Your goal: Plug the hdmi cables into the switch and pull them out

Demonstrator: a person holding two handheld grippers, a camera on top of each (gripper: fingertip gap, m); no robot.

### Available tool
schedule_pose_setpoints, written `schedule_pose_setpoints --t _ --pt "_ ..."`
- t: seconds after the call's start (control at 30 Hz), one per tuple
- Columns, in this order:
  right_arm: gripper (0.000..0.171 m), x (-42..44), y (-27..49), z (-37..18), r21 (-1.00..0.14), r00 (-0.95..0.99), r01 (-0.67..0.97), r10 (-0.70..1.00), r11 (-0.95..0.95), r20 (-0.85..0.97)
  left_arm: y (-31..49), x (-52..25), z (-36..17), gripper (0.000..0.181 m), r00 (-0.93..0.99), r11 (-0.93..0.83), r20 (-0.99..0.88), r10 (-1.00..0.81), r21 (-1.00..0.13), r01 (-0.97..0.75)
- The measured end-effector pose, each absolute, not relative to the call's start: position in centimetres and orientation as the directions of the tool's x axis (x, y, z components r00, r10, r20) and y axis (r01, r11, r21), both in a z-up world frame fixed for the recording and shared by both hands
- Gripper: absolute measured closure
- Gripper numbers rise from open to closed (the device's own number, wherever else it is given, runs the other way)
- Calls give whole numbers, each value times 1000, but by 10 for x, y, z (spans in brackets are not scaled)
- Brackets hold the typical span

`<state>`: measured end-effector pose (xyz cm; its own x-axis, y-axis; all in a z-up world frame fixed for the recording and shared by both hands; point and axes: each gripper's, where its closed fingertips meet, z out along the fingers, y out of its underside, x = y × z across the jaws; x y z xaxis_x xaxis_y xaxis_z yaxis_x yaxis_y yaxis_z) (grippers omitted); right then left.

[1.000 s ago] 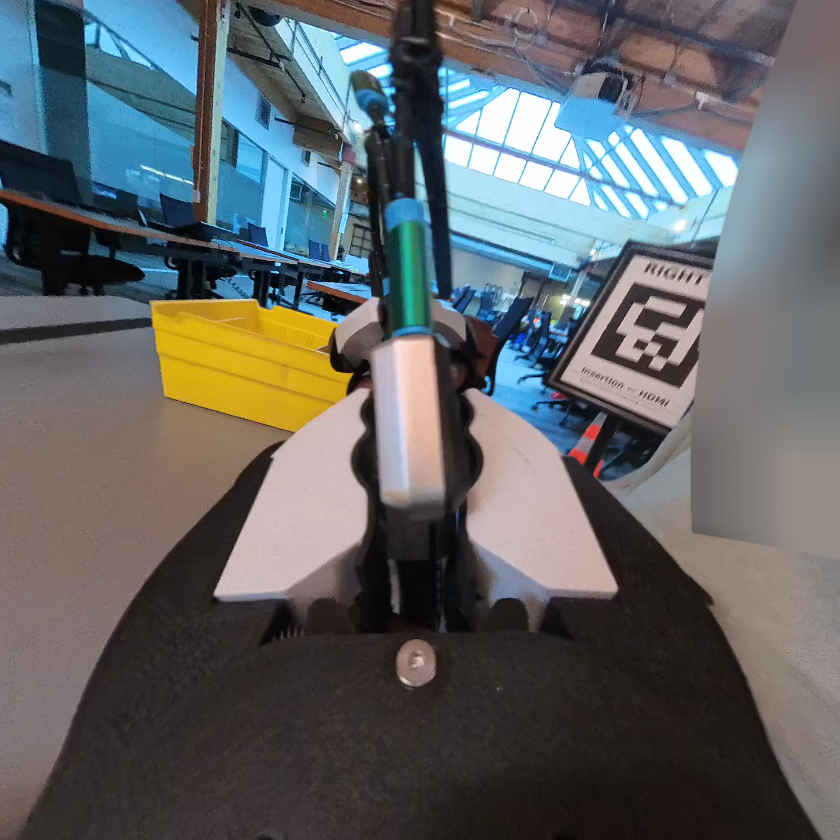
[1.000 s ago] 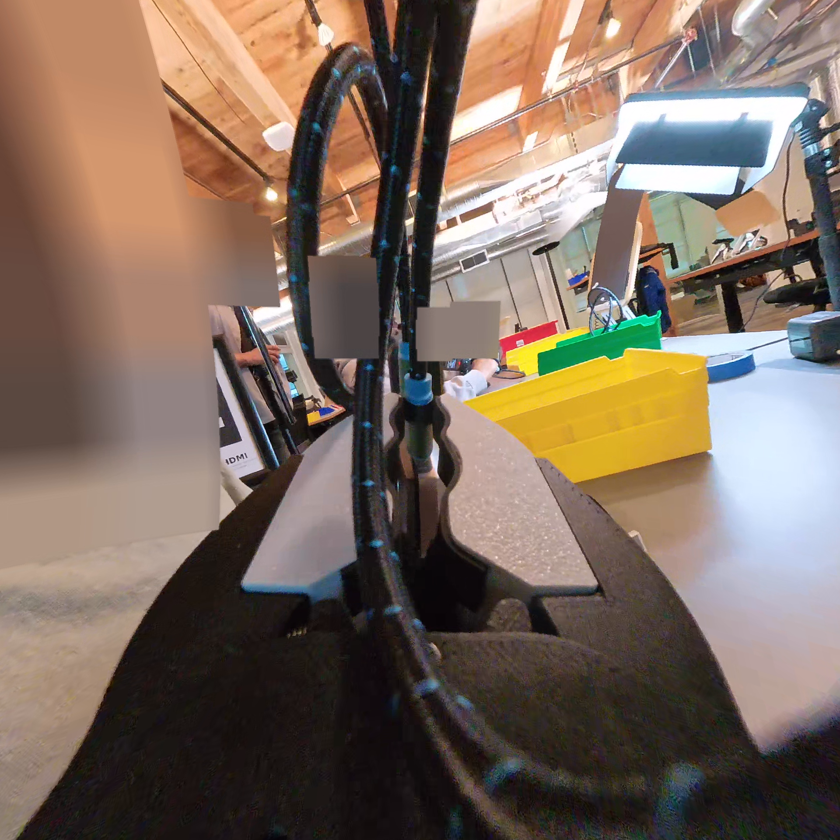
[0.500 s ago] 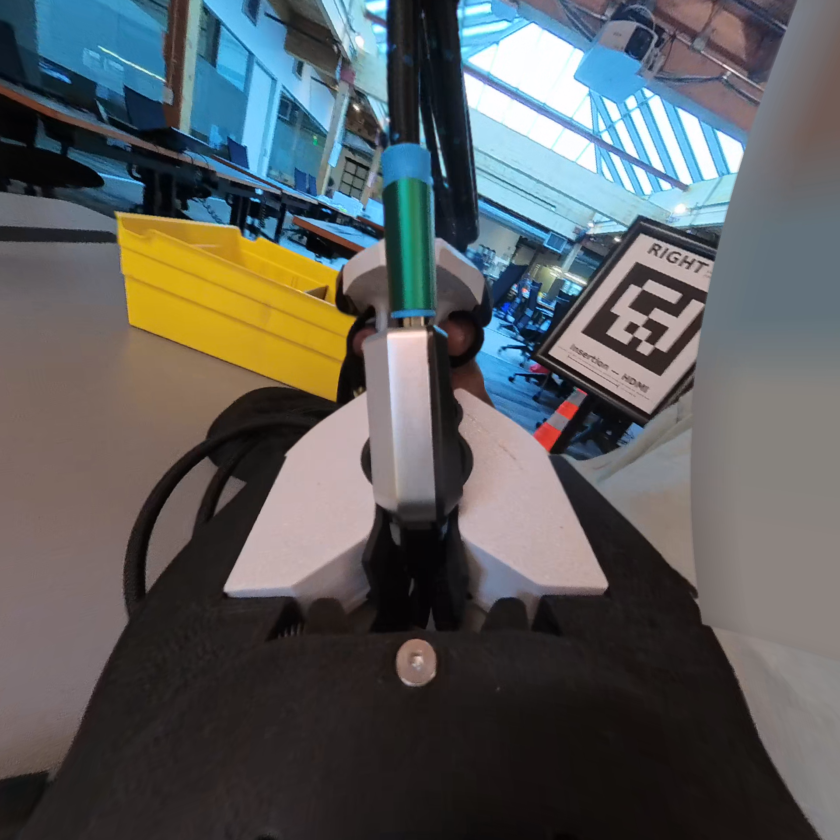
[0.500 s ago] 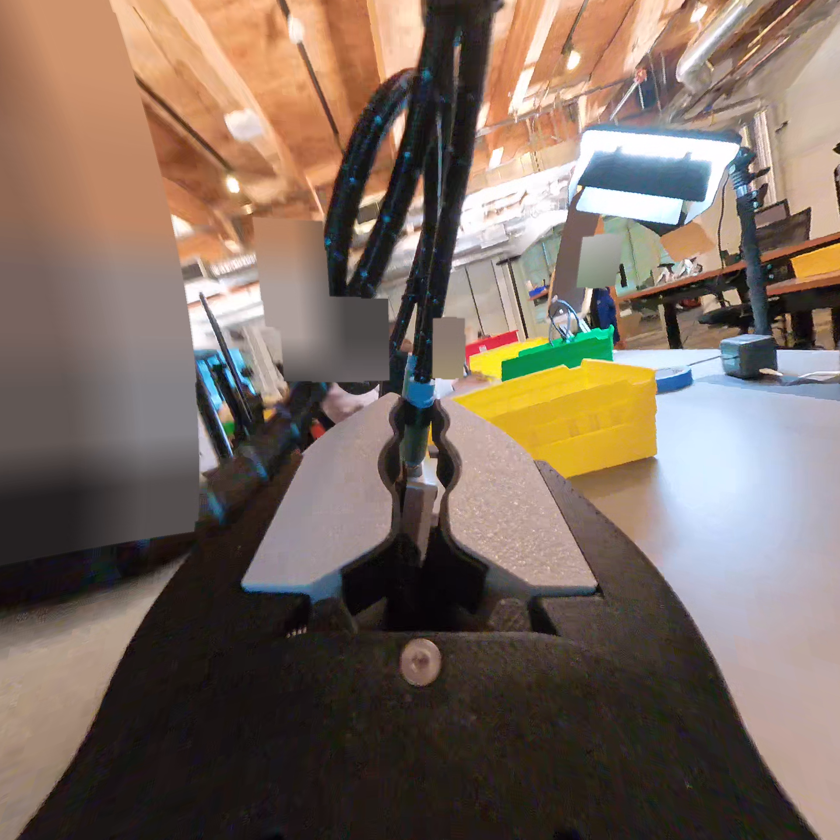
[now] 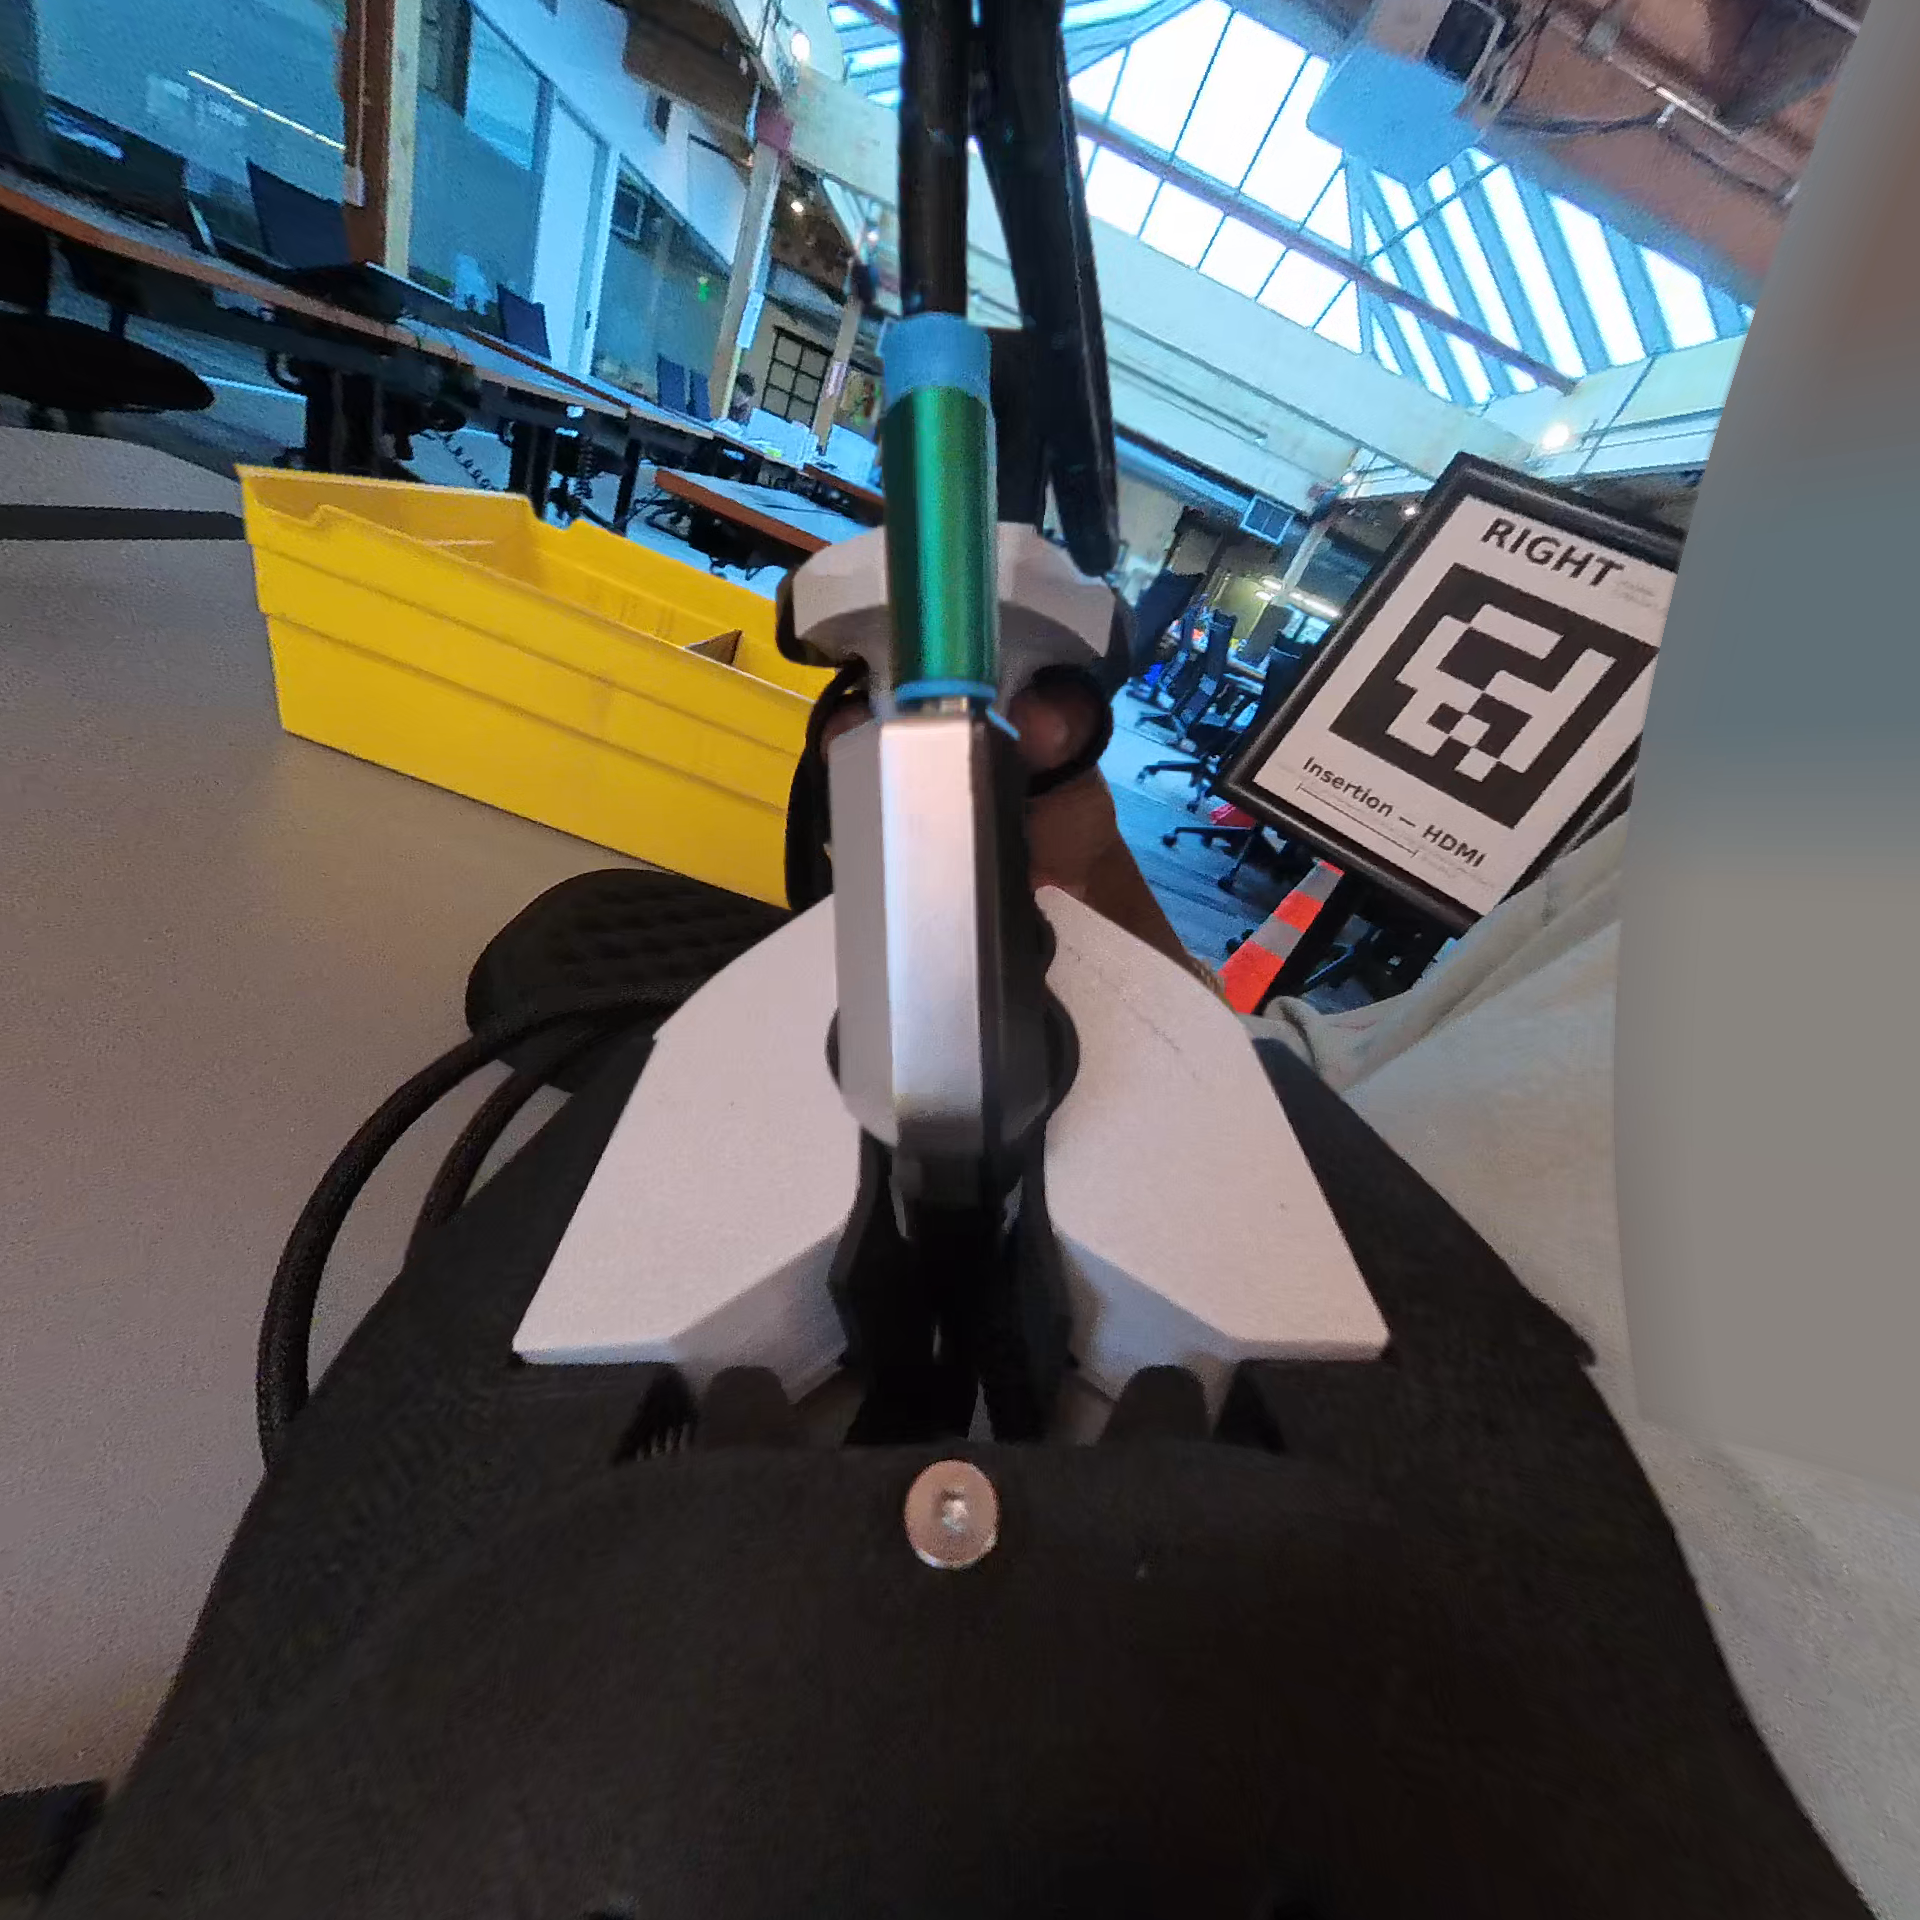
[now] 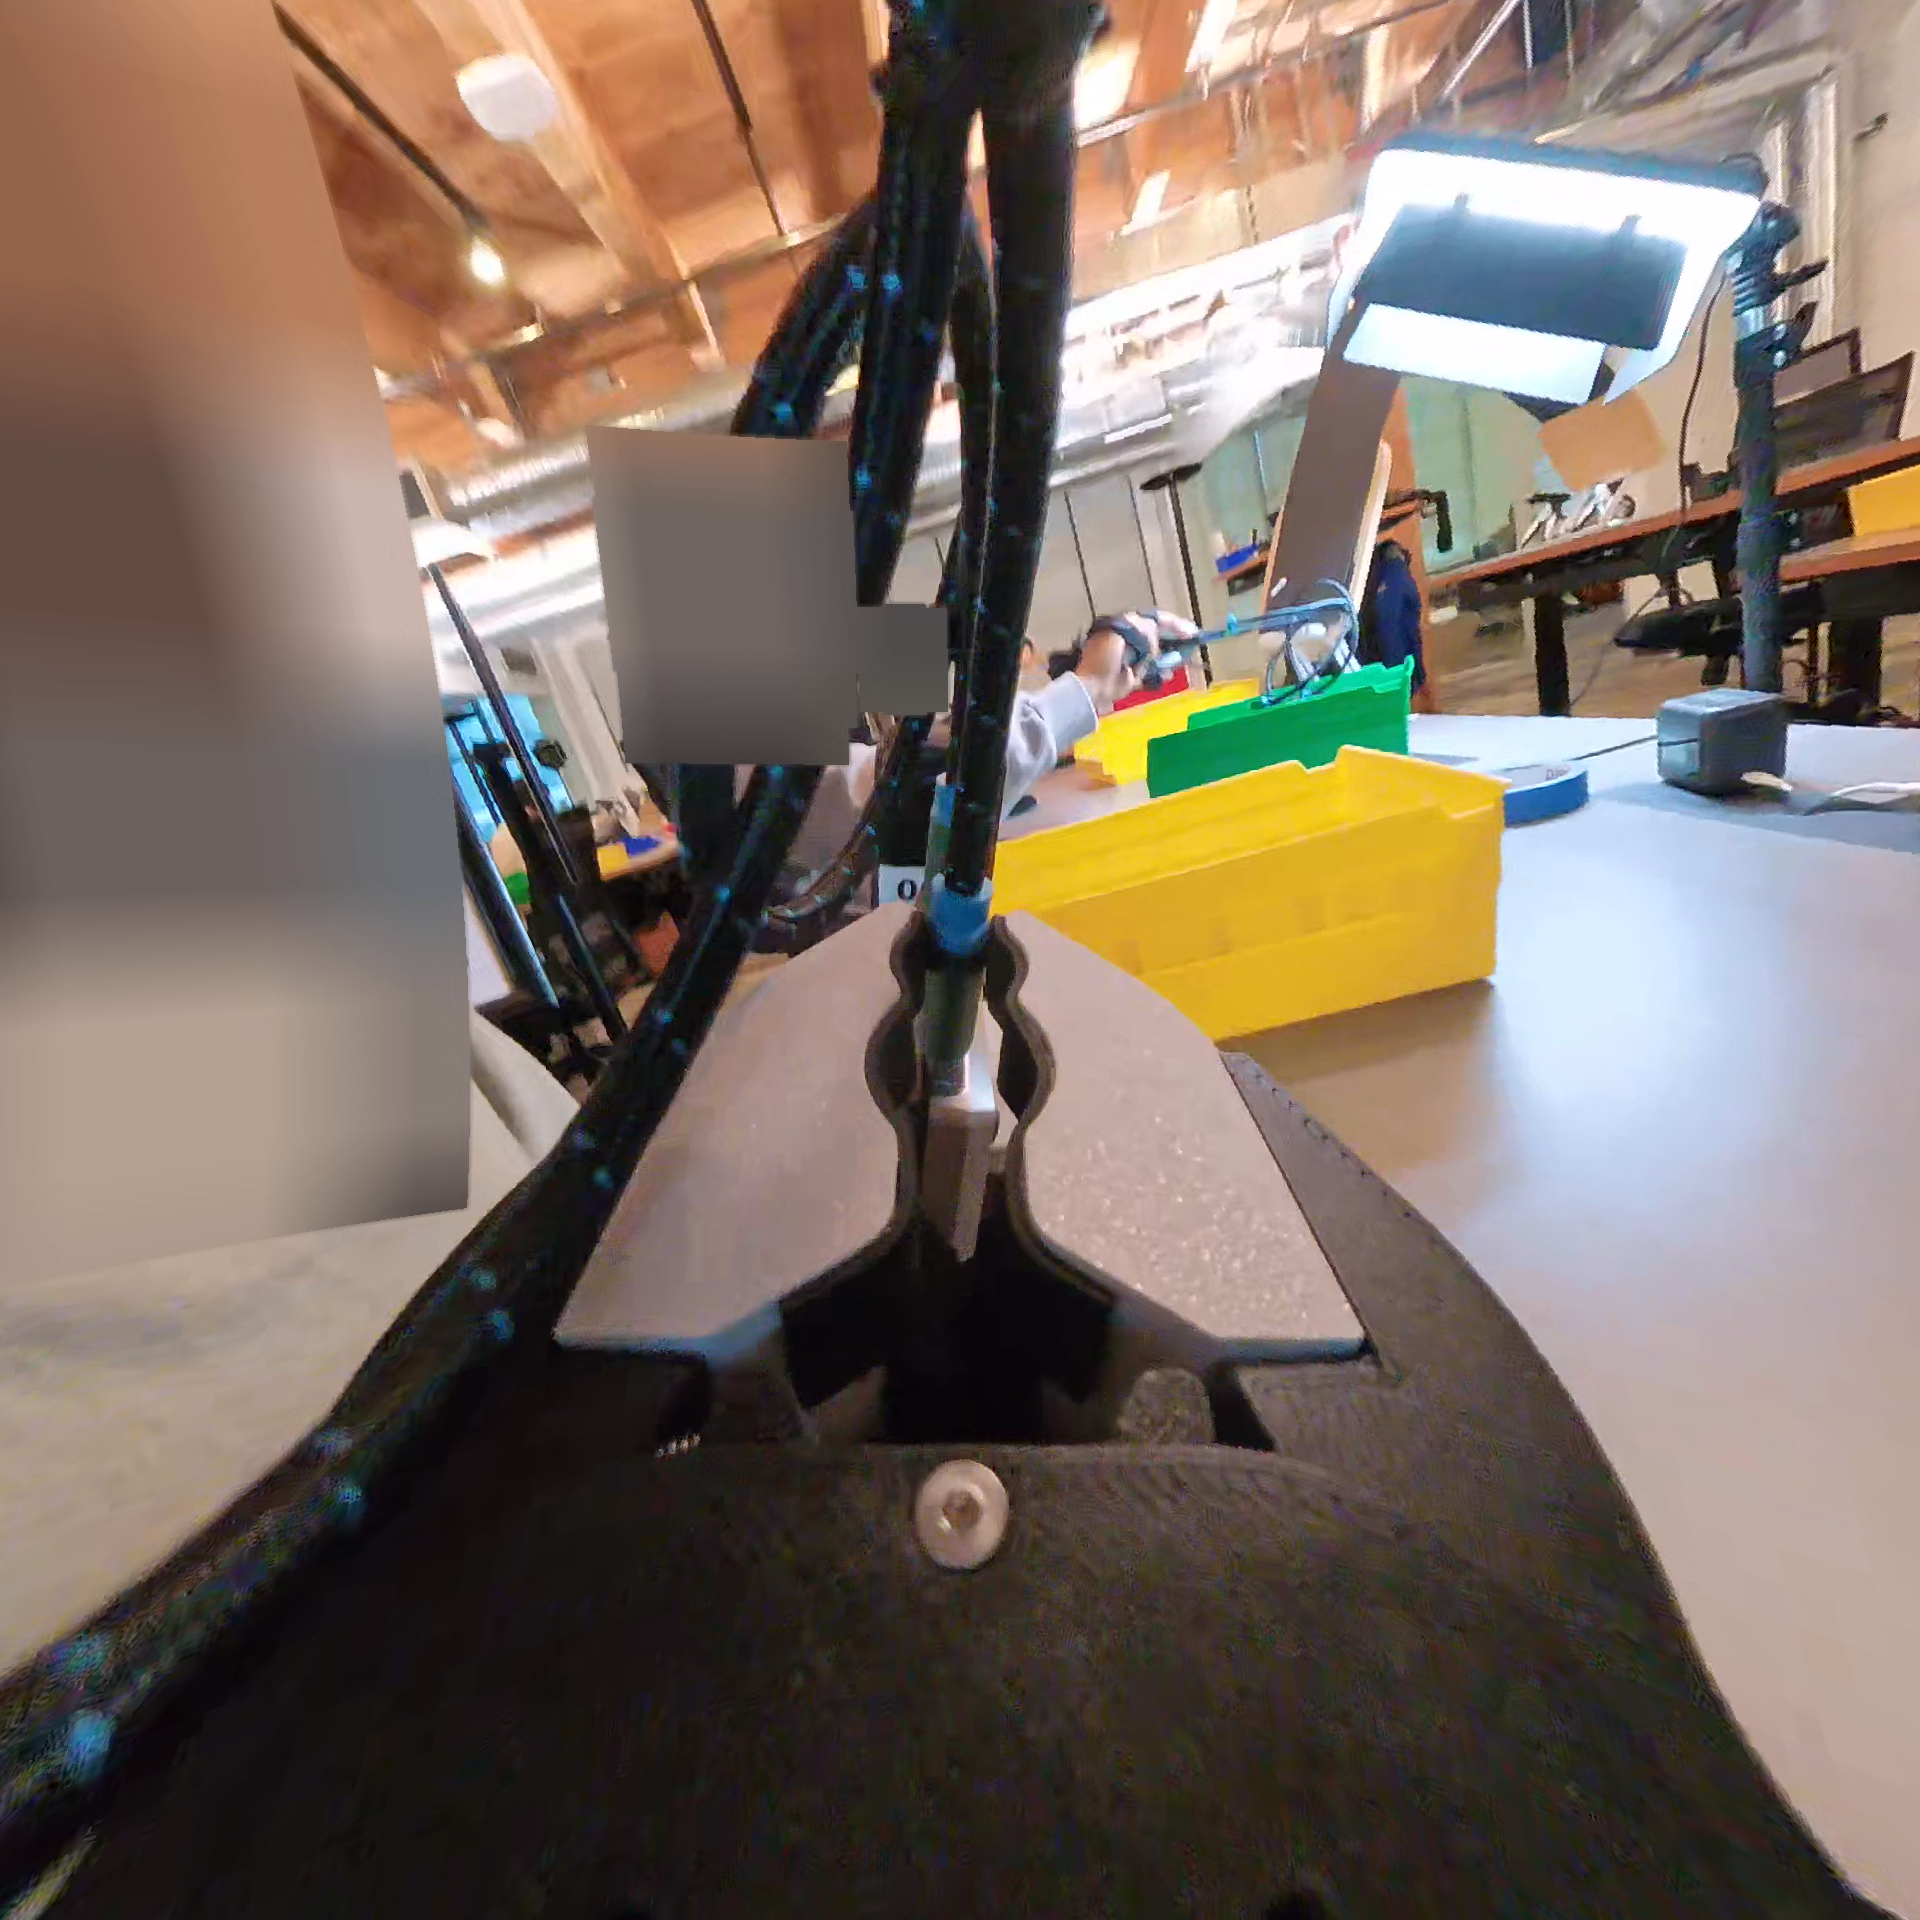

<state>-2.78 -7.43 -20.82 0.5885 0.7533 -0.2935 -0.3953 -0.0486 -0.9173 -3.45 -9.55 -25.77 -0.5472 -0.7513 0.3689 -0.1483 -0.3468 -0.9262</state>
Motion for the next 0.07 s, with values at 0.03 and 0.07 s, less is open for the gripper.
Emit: schedule_pose_setpoints --t 0.03,0.07 --pt "161 -27 -71 -207 -899 578 -436 753 -40 -314 -95 -33 -257 158 -542 -358 375 -752 -923 -142" --pt "161 -26 -70 -206 -876 562 -482 756 -31 -336 -95 -33 -257 158 -545 -373 386 -744 -917 -140"
